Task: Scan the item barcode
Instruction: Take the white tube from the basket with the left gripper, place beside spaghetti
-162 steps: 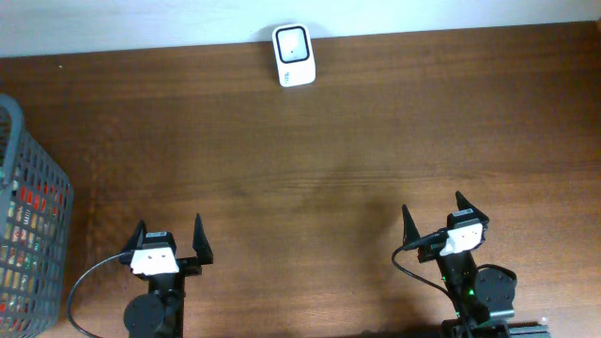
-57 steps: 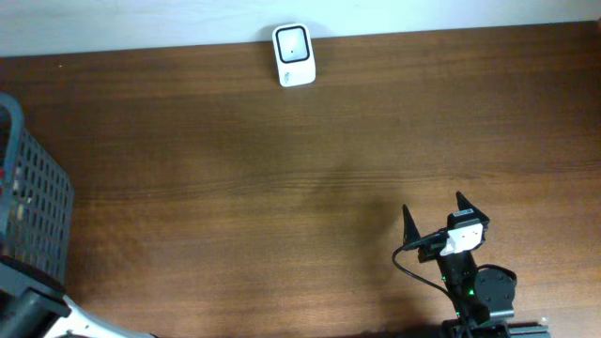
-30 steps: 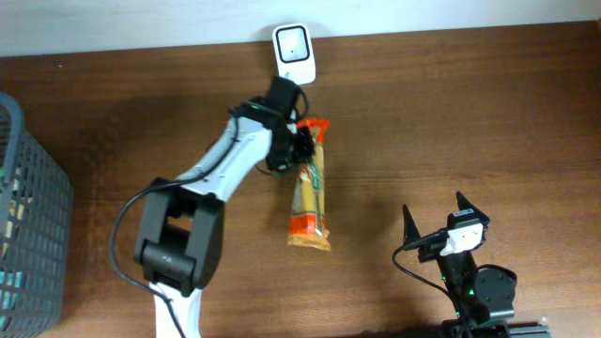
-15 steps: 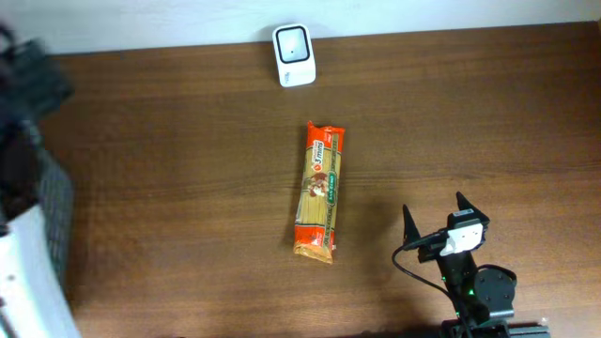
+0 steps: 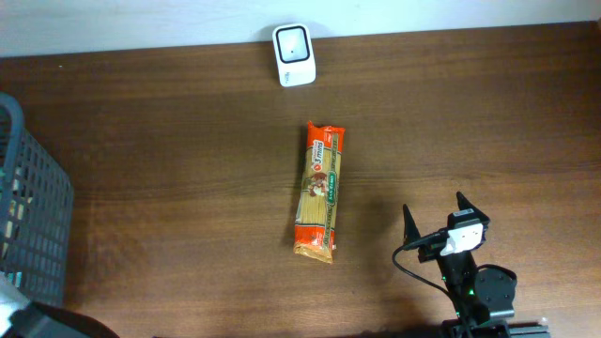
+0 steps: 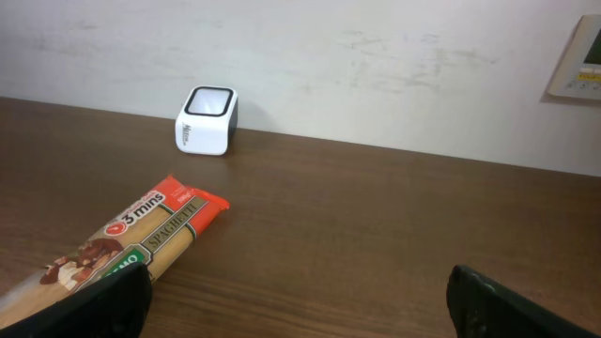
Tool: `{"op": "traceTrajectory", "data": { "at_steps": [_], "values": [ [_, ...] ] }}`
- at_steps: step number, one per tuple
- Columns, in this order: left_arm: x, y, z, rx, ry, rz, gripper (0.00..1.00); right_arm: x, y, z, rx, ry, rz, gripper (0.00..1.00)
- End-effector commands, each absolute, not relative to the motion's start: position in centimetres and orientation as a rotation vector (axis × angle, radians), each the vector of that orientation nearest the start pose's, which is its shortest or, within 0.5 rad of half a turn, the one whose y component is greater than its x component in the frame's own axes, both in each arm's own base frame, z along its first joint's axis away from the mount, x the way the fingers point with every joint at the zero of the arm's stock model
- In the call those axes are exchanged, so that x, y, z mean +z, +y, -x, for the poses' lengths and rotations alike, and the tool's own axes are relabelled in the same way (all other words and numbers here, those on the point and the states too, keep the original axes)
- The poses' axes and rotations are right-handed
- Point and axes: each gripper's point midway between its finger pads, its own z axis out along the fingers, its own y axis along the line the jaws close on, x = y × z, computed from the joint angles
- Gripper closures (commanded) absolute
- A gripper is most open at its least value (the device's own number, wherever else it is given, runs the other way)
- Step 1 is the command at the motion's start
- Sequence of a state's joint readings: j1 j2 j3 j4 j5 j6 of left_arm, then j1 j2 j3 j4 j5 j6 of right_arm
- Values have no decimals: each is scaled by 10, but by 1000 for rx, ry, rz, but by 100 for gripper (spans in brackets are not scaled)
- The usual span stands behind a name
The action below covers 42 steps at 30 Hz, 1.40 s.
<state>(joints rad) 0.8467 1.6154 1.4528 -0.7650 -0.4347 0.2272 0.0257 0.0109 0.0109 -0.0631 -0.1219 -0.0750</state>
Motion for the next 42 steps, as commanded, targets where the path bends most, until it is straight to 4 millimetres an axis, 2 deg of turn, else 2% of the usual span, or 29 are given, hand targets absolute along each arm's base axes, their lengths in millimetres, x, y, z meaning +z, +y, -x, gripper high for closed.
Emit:
{"op": "traceTrajectory", "data": {
  "at_steps": [1, 2, 3, 5, 9, 11, 12, 13, 16, 18, 19, 20, 21, 22, 24, 25, 27, 30, 31, 32, 33, 34, 35, 36, 37, 38, 39, 41, 42],
  "values": [
    [182, 379, -223, 932, 2569, 912, 16, 159, 26, -245, 60, 1628, 167, 1],
    [173, 380, -230, 902, 2625, 800, 16, 159, 26, -245, 60, 1628, 167, 1],
    [161, 380, -238, 865, 2693, 661, 23, 159, 26, -245, 60, 1629, 168, 1],
    [135, 387, -244, 859, 2785, 517, 27, 159, 26, -245, 60, 1629, 167, 1],
    [104, 405, -236, 846, 2818, 559, 25, 159, 26, -245, 60, 1628, 167, 1],
    [92, 418, -216, 839, 2840, 620, 27, 159, 26, -245, 60, 1629, 168, 1],
    [90, 428, -196, 845, 2837, 692, 28, 159, 26, -245, 60, 1629, 167, 1],
    [86, 435, -184, 834, 2832, 736, 27, 159, 26, -245, 60, 1628, 167, 1],
    [51, 429, -187, 612, 2835, 732, 30, 159, 26, -245, 60, 1629, 168, 1],
    [34, 426, -187, 574, 2866, 734, 31, 159, 26, -245, 60, 1629, 168, 1],
    [33, 426, -188, 567, 2862, 731, 32, 159, 26, -245, 60, 1628, 168, 1],
    [33, 426, -188, 567, 2862, 731, 45, 159, 26, -245, 60, 1629, 168, 1],
    [34, 427, -189, 569, 2861, 730, 83, 159, 26, -245, 60, 1628, 167, 1],
    [36, 428, -190, 575, 2856, 728, 100, 159, 26, -245, 60, 1629, 168, 1],
    [54, 429, -198, 610, 2818, 720, 100, 159, 26, -245, 60, 1629, 168, 1],
    [72, 428, -204, 644, 2781, 710, 100, 159, 26, -245, 60, 1629, 167, 1],
    [117, 429, -216, 721, 2653, 741, 100, 159, 26, -245, 60, 1628, 167, 1],
    [234, 417, -235, 841, 2285, 815, 100, 159, 26, -245, 60, 1629, 167, 1],
    [286, 402, -247, 863, 2135, 756, 100, 159, 26, -245, 60, 1628, 168, 1],
    [348, 379, -259, 881, 1945, 699, 100, 159, 26, -245, 60, 1629, 167, 1],
    [396, 348, -271, 853, 1810, 617, 100, 159, 26, -245, 60, 1628, 168, 1],
    [444, 292, -292, 740, 1685, 464, 100, 159, 26, -245, 60, 1628, 168, 1],
    [472, 238, -304, 592, 1605, 394, 100, 159, 26, -245, 60, 1628, 167, 1],
    [477, 178, -320, 377, 1594, 371, 100, 159, 26, -245, 60, 1628, 168, 1],
    [466, 138, -335, 244, 1648, 322, 100, 159, 26, -245, 60, 1628, 167, 1],
    [425, 61, -364, 51, 1817, 170, 100, 159, 26, -245, 60, 1628, 167, 1],
    [406, 36, -371, -10, 1889, 131, 100, 159, 26, -245, 60, 1629, 167, 1],
    [314, -50, -391, -133, 2214, -13, 100, 159, 26, -245, 60, 1629, 168, 1],
    [279, -73, -393, -149, 2331, -72, 100, 159, 26, -245, 60, 1629, 168, 1]
  ]
}}
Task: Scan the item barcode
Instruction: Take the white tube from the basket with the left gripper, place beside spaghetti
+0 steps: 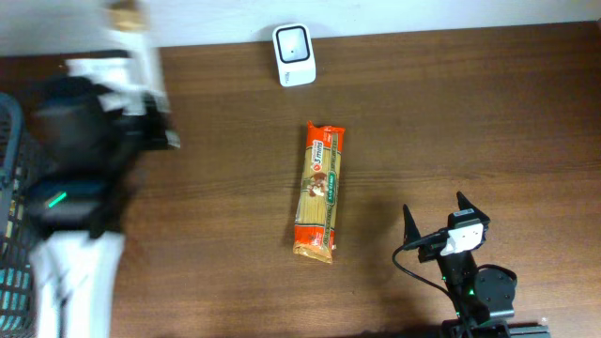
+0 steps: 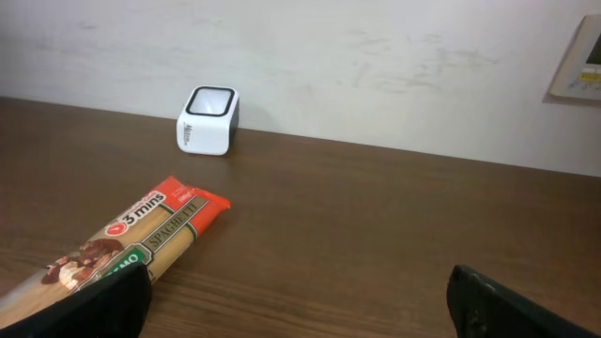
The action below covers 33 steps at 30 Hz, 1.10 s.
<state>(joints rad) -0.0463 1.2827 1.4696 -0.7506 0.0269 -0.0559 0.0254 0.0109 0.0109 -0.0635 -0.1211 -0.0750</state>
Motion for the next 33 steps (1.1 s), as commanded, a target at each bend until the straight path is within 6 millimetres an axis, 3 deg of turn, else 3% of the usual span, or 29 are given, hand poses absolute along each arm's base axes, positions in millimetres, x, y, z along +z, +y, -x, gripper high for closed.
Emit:
{"op": "traceTrajectory", "data": {
  "at_steps": [1, 3, 5, 8, 9, 10, 11, 12, 13, 14, 15, 16, 17, 18, 20, 21, 22, 23, 25, 26, 29, 33],
  "values": [
    [232, -91, -391, -169, 2494, -64, 100, 159, 26, -245, 60, 1628, 168, 1],
    [158, -115, -383, -177, 2743, -31, 100, 159, 26, -245, 60, 1628, 167, 1],
    [97, -152, -371, -285, 2933, -38, 100, 159, 26, -245, 60, 1629, 168, 1],
    [42, -178, -343, -277, 3131, -62, 100, 159, 26, -245, 60, 1629, 168, 1],
    [37, -187, -337, -311, 3158, -86, 76, 159, 26, -245, 60, 1628, 167, 1],
    [37, -190, -335, -329, 3160, -95, 31, 159, 26, -245, 60, 1629, 167, 1],
    [40, -193, -336, -357, 3159, -96, 8, 159, 26, -245, 60, 1628, 168, 1],
    [54, -194, -342, -377, 3148, -83, 1, 159, 26, -245, 60, 1628, 168, 1],
    [80, -189, -356, -372, 3116, -68, 1, 159, 26, -245, 60, 1629, 167, 1],
    [120, -179, -378, -368, 3042, -84, 1, 159, 26, -245, 60, 1628, 167, 1],
    [148, -167, -390, -341, 2988, -84, 1, 159, 26, -245, 60, 1629, 167, 1],
    [211, -138, -416, -263, 2841, -105, 1, 159, 26, -245, 60, 1628, 167, 1],
    [270, -93, -435, -97, 2690, -89, 1, 159, 26, -245, 60, 1629, 168, 1],
    [333, -30, -441, 62, 2523, 87, 1, 159, 26, -245, 60, 1628, 168, 1],
    [396, 60, -416, 183, 2354, 332, 1, 159, 26, -245, 60, 1628, 168, 1],
    [411, 112, -390, 245, 2304, 488, 1, 159, 26, -245, 60, 1628, 168, 1],
    [414, 147, -373, 289, 2282, 598, 1, 159, 26, -245, 60, 1629, 167, 1],
    [411, 196, -351, 351, 2255, 755, 1, 159, 26, -245, 60, 1629, 168, 1],
    [396, 244, -323, 401, 2250, 951, 1, 159, 26, -245, 60, 1629, 167, 1],
    [376, 272, -305, 430, 2279, 1069, 1, 159, 26, -245, 60, 1628, 167, 1],
    [326, 326, -286, 433, 2308, 1260, 1, 159, 26, -245, 60, 1629, 167, 1],
    [215, 360, -289, 406, 2434, 1336, 2, 159, 26, -245, 60, 1629, 167, 1]
  ]
}}
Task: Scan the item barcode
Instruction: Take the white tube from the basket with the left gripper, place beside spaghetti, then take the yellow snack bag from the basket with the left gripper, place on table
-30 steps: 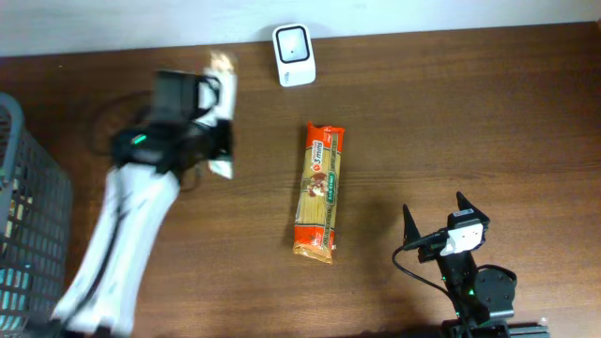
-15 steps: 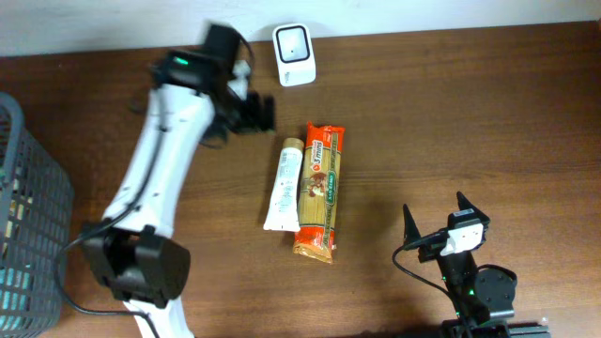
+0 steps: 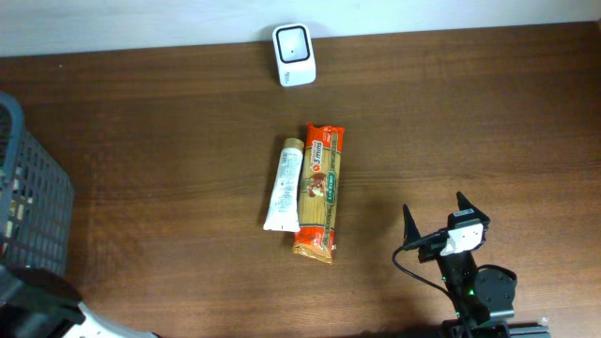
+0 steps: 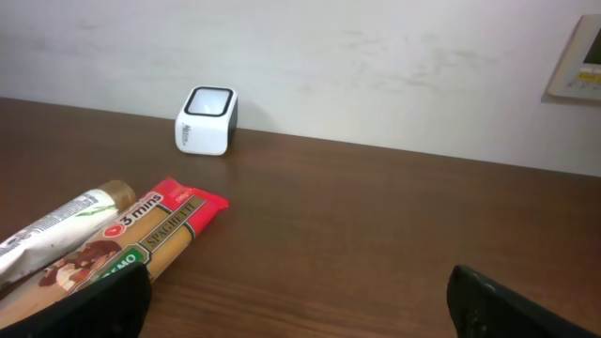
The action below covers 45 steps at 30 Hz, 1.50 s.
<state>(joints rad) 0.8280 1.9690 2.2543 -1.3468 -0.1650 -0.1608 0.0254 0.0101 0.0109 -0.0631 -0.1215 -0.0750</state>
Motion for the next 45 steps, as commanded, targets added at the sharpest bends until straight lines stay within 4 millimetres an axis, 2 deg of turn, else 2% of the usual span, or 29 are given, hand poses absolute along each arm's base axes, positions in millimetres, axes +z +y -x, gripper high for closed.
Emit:
{"op": "traceTrajectory", "data": {
  "at_steps": [1, 2, 4, 5, 8, 10, 12, 14, 15, 17, 18, 19, 20, 22, 23, 25, 26, 27, 29, 30, 32, 33, 34, 35, 36, 39, 40, 42, 45],
  "values": [
    [180, 364, -293, 414, 2493, 1276, 2, 159, 26, -245, 60, 1629, 167, 1],
    [137, 365, -297, 418, 2566, 1156, 1, 159, 26, -245, 60, 1629, 168, 1],
    [93, 364, -304, 422, 2638, 929, 1, 159, 26, -245, 60, 1629, 168, 1],
    [79, 366, -306, 451, 2642, 858, 1, 159, 26, -245, 60, 1628, 167, 1],
    [52, 370, -309, 537, 2654, 642, 1, 159, 26, -245, 60, 1628, 167, 1],
    [47, 374, -310, 581, 2647, 562, 4, 159, 26, -245, 60, 1629, 167, 1],
    [40, 377, -307, 596, 2646, 544, 10, 159, 26, -245, 60, 1628, 168, 1],
    [20, 380, -298, 572, 2683, 573, 9, 159, 26, -245, 60, 1629, 167, 1],
    [9, 379, -293, 553, 2709, 587, 20, 159, 26, -245, 60, 1629, 168, 1],
    [9, 379, -293, 553, 2708, 588, 54, 159, 26, -245, 60, 1628, 168, 1],
    [10, 380, -294, 556, 2704, 588, 91, 159, 26, -245, 60, 1628, 168, 1],
    [11, 381, -294, 559, 2702, 588, 100, 159, 26, -245, 60, 1628, 168, 1],
    [16, 382, -295, 566, 2691, 587, 100, 159, 26, -245, 60, 1628, 167, 2],
    [46, 386, -299, 599, 2613, 627, 100, 159, 26, -245, 60, 1628, 167, 1],
    [81, 392, -304, 637, 2520, 663, 100, 159, 26, -245, 60, 1628, 167, 1],
    [173, 395, -309, 699, 2282, 726, 100, 159, 26, -245, 60, 1628, 168, 1],
    [212, 387, -310, 702, 2199, 688, 100, 159, 26, -245, 60, 1628, 168, 1],
    [261, 375, -306, 720, 2089, 652, 100, 159, 26, -245, 60, 1629, 167, 1],
    [338, 355, -292, 757, 1880, 650, 100, 159, 26, -245, 60, 1629, 167, 1],
    [377, 333, -288, 735, 1791, 573, 100, 159, 26, -245, 60, 1629, 168, 1],
    [431, 281, -283, 586, 1640, 516, 100, 159, 26, -245, 60, 1629, 168, 1],
    [456, 229, -288, 380, 1573, 457, 100, 159, 26, -245, 60, 1629, 167, 1],
    [463, 192, -293, 252, 1569, 399, 100, 159, 26, -245, 60, 1629, 168, 1],
    [458, 145, -305, 119, 1616, 318, 100, 159, 26, -245, 60, 1628, 168, 1],
    [435, 98, -321, -13, 1720, 240, 100, 159, 26, -245, 60, 1629, 167, 1],
    [350, 0, -351, -230, 2062, 84, 100, 159, 26, -245, 60, 1629, 168, 1],
    [315, -39, -361, -311, 2189, 12, 100, 159, 26, -245, 60, 1629, 167, 1],
    [255, -98, -378, -394, 2369, -141, 100, 159, 26, -245, 60, 1628, 167, 1],
    [172, -142, -383, -452, 2616, -149, 100, 159, 26, -245, 60, 1629, 168, 1]
  ]
}}
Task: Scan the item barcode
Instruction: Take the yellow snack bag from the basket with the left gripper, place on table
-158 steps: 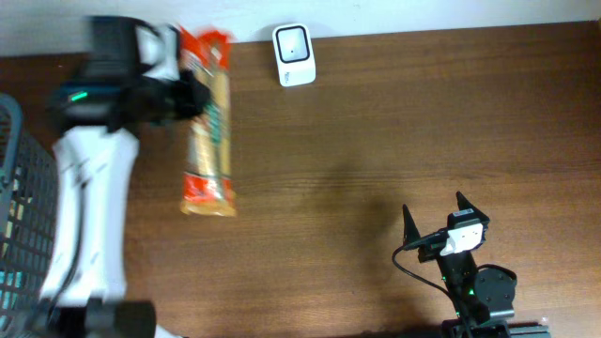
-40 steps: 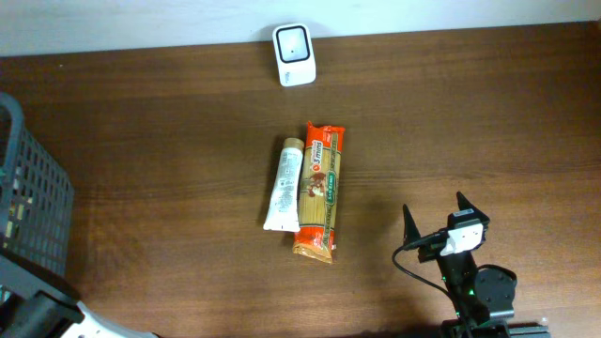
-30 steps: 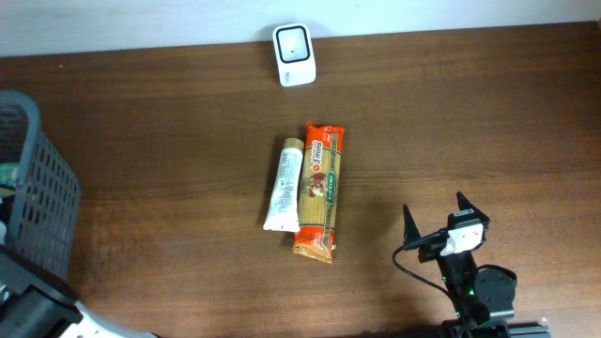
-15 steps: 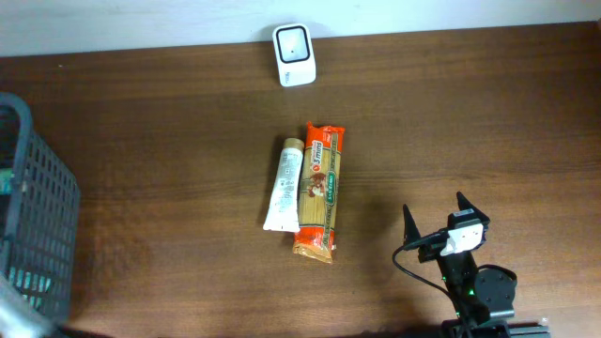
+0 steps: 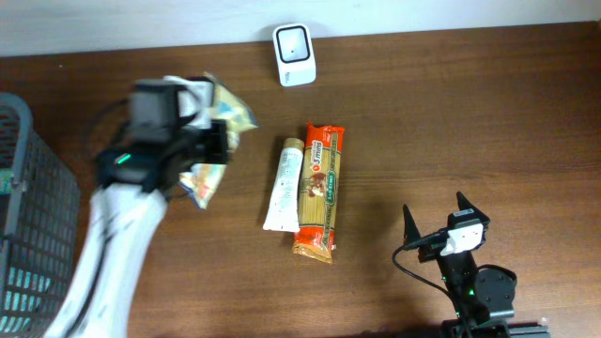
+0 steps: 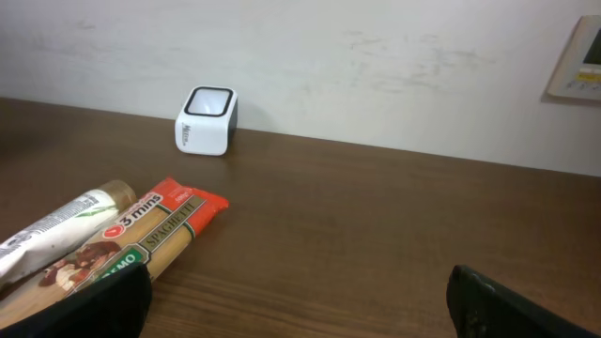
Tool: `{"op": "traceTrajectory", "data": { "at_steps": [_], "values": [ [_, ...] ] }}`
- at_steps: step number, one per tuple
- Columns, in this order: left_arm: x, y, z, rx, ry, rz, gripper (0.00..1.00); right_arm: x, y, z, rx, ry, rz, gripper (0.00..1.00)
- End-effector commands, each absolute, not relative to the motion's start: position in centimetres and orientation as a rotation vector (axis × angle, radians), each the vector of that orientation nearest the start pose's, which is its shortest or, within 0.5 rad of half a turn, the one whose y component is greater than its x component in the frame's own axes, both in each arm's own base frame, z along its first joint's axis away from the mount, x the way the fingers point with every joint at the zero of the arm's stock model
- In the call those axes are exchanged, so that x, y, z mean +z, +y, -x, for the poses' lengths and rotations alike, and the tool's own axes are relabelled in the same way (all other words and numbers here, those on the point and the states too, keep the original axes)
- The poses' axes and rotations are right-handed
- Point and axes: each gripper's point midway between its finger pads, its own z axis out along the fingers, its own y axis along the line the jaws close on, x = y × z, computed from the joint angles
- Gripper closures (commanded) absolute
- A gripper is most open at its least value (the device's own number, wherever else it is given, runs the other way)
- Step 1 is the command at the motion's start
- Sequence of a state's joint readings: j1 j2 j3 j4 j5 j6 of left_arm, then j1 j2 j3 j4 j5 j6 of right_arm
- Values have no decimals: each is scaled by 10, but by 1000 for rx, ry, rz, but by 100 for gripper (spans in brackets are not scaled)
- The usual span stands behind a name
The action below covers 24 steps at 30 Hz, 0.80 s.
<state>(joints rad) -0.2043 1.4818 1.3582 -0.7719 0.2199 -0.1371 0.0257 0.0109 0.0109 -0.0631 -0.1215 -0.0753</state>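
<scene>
The white barcode scanner [image 5: 294, 54] [image 6: 208, 119] stands at the table's far edge, window up. An orange spaghetti pack [image 5: 319, 192] [image 6: 131, 246] lies mid-table with a white tube [image 5: 284, 183] [image 6: 56, 225] against its left side. My left gripper [image 5: 214, 141], blurred, is left of the tube and shut on a crinkled yellow-and-white packet [image 5: 203, 180] held above the table. The right gripper [image 5: 437, 221] [image 6: 300, 300] rests open at the near right, nothing between its fingers.
A dark grey mesh basket [image 5: 33, 221] holding more goods stands at the left edge. A pale wall [image 6: 376, 56] rises behind the scanner. The left arm [image 5: 113, 253] reaches in from the lower left.
The left arm, then only just showing at the lower left corner, now reaches over the table left of the tube with a packet in its gripper. Tube, spaghetti and right arm are unmoved.
At first only the spaghetti pack lay on the table, the left arm down by the basket. Then the left arm was over the far left of the table. Then a tube lay beside the spaghetti with the arm withdrawn. Now the arm is out again holding a packet.
</scene>
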Motion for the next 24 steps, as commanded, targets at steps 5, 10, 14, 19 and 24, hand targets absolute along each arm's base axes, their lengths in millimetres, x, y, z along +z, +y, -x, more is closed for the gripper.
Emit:
{"op": "traceTrajectory", "data": {
  "at_steps": [5, 10, 14, 19, 24],
  "values": [
    [56, -158, -375, -453, 2955, 381, 100, 159, 26, -245, 60, 1629, 168, 1],
    [68, -167, -392, -602, 2929, 370, 1, 159, 26, -245, 60, 1628, 168, 1],
    [282, -86, -474, -498, 2434, 192, 1, 159, 26, -245, 60, 1628, 167, 1],
    [401, 153, -405, 139, 2102, 727, 1, 159, 26, -245, 60, 1629, 167, 1],
    [303, 290, -335, 248, 2141, 1299, 0, 159, 26, -245, 60, 1629, 167, 1]
  ]
}}
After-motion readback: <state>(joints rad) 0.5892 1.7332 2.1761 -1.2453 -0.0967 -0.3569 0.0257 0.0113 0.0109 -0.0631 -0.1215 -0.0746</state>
